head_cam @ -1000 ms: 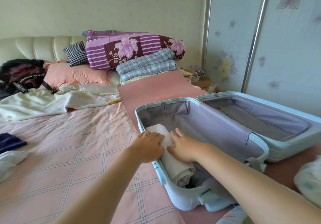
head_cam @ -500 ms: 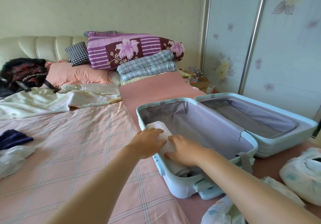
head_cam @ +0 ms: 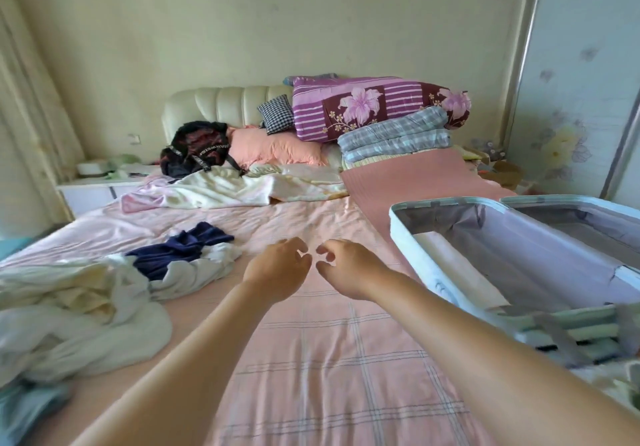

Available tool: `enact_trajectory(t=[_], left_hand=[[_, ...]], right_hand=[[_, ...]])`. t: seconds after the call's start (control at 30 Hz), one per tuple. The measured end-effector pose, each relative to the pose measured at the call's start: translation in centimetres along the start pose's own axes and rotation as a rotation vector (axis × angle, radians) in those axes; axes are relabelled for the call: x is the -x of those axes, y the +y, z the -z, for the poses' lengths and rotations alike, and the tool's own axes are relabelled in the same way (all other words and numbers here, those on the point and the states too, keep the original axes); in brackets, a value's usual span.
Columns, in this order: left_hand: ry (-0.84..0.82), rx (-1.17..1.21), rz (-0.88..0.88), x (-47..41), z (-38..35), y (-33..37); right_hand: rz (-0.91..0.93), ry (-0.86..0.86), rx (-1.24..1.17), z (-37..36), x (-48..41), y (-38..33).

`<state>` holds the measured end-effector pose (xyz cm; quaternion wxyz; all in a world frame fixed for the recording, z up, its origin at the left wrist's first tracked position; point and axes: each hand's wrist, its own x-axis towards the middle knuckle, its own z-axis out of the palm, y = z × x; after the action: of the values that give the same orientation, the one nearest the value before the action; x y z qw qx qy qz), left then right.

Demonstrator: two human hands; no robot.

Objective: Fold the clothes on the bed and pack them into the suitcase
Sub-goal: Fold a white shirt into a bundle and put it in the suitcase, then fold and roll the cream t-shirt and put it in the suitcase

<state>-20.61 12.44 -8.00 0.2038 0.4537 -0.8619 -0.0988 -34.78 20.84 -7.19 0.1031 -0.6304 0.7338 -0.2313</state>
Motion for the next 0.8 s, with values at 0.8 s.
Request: enact_trajectory(t=[0.8], left_hand=[[0.091, -0.306, 0.568, 11.4, 13.5, -42.2]], right_hand=[[0.39, -0.215, 0.18, -28.8, -16.7, -34.6]])
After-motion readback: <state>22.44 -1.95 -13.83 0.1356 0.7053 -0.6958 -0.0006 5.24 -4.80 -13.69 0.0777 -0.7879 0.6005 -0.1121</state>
